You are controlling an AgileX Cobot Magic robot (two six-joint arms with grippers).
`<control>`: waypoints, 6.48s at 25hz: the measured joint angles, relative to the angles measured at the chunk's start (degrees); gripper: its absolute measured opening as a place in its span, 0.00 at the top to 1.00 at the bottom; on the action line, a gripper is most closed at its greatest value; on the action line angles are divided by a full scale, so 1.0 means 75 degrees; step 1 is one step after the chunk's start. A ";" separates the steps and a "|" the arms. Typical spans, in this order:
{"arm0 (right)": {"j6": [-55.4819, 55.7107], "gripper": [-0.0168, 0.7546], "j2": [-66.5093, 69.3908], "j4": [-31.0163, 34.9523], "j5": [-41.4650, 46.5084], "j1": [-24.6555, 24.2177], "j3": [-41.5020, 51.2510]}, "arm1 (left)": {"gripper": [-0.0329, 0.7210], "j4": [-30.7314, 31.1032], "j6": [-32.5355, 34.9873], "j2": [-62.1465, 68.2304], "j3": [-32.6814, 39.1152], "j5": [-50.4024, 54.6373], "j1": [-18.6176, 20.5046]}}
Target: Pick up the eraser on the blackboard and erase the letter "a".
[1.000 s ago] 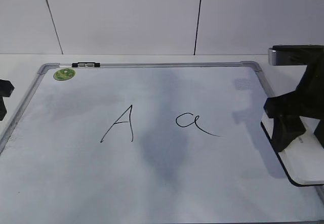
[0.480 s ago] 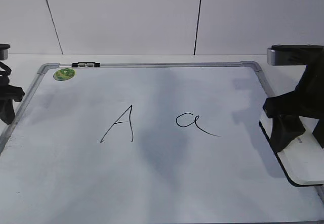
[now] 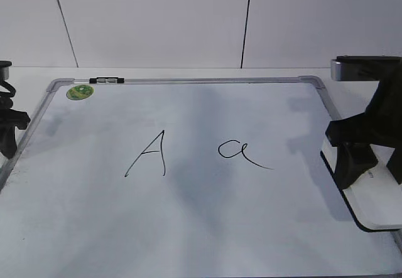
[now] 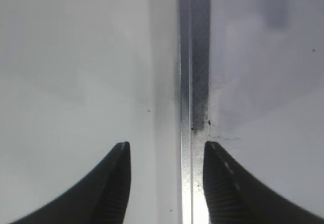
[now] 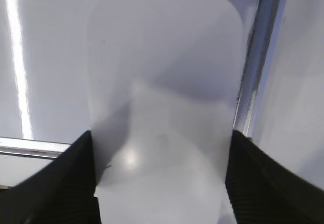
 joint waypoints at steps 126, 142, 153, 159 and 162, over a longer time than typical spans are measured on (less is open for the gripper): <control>-0.0384 0.25 0.4626 -0.0169 0.0086 0.1348 -0.4451 | 0.92 -0.0299 -0.0078 0.0386 -0.0066 0.0060 0.0000; -0.0383 0.25 0.4763 -0.0220 0.0086 0.1806 -0.4664 | 0.92 -0.0299 -0.0078 0.0386 -0.0066 0.0060 0.0000; -0.0329 0.25 0.4763 -0.0143 0.0086 0.1538 -0.4670 | 0.92 -0.0299 -0.0078 0.0386 -0.0066 0.0060 0.0000; -0.0329 0.25 0.4763 -0.0129 0.0071 0.1117 -0.4682 | 0.92 -0.0299 -0.0078 0.0386 -0.0066 0.0060 0.0000; -0.0329 0.25 0.4763 -0.0129 0.0071 0.1057 -0.4682 | 0.92 -0.0311 -0.0078 0.0386 -0.0066 0.0060 0.0000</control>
